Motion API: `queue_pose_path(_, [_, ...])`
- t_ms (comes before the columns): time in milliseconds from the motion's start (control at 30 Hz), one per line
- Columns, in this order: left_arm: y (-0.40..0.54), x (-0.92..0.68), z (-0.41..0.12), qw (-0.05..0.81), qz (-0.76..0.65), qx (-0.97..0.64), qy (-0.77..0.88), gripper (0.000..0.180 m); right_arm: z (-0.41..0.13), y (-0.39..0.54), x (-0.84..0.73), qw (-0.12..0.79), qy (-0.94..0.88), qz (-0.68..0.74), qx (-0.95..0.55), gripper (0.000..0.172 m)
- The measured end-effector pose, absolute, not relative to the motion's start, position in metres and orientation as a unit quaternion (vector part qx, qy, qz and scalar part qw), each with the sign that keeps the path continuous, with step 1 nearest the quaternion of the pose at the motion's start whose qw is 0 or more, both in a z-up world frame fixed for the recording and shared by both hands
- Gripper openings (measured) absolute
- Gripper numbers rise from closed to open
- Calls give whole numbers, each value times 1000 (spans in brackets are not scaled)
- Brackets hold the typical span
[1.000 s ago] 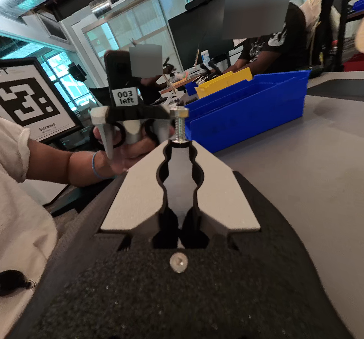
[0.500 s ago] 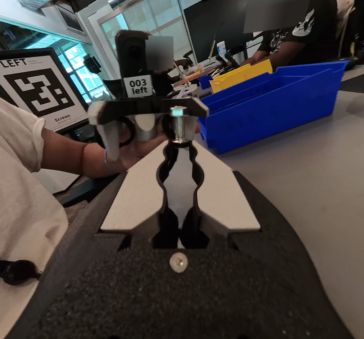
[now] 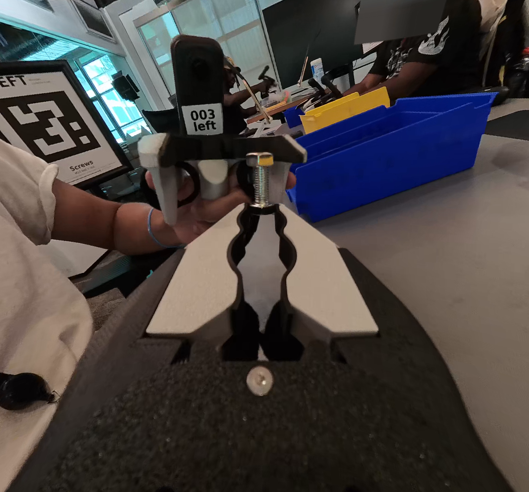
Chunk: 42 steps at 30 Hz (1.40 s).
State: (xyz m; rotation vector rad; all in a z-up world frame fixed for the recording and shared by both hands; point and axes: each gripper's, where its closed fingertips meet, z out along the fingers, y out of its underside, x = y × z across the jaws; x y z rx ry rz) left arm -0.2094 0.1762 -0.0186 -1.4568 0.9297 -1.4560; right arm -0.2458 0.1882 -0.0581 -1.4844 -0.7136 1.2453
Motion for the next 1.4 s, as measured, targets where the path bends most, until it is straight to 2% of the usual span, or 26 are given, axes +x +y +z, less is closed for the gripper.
queue_pose_path(100, [175,-216,-17,435,-581,-585,362,73,-58,195,-236,519,-282,513,-623,17])
queue_pose_path(167, [171,-226,-14,439,-587,-576,363,58,-57,202,-224,526,-261,513,-627,17])
queue_pose_path(400, [184,-231,-26,432,-585,-595,341,66,-59,198,-228,521,-273,512,-626,17])
queue_pose_path(600, [183,-209,-22,420,-590,-583,367,66,-61,191,-247,510,-291,516,-624,17])
queue_pose_path(667, [180,-209,-23,424,-587,-584,366,73,-62,194,-242,510,-285,516,-626,17])
queue_pose_path(800, [180,-226,-16,441,-591,-577,352,56,-57,203,-225,525,-253,518,-627,17])
queue_pose_path(967, [186,-223,-21,440,-581,-589,349,67,-58,199,-232,521,-270,516,-624,17])
queue_pose_path(1133, [179,-207,-20,422,-587,-582,371,66,-57,189,-250,515,-291,519,-617,17])
queue_pose_path(1200, [177,-210,-18,432,-580,-583,371,73,-57,192,-244,518,-286,517,-618,17])
queue_pose_path(1400, [182,-235,-9,455,-579,-579,350,64,-53,200,-220,533,-269,511,-618,17])
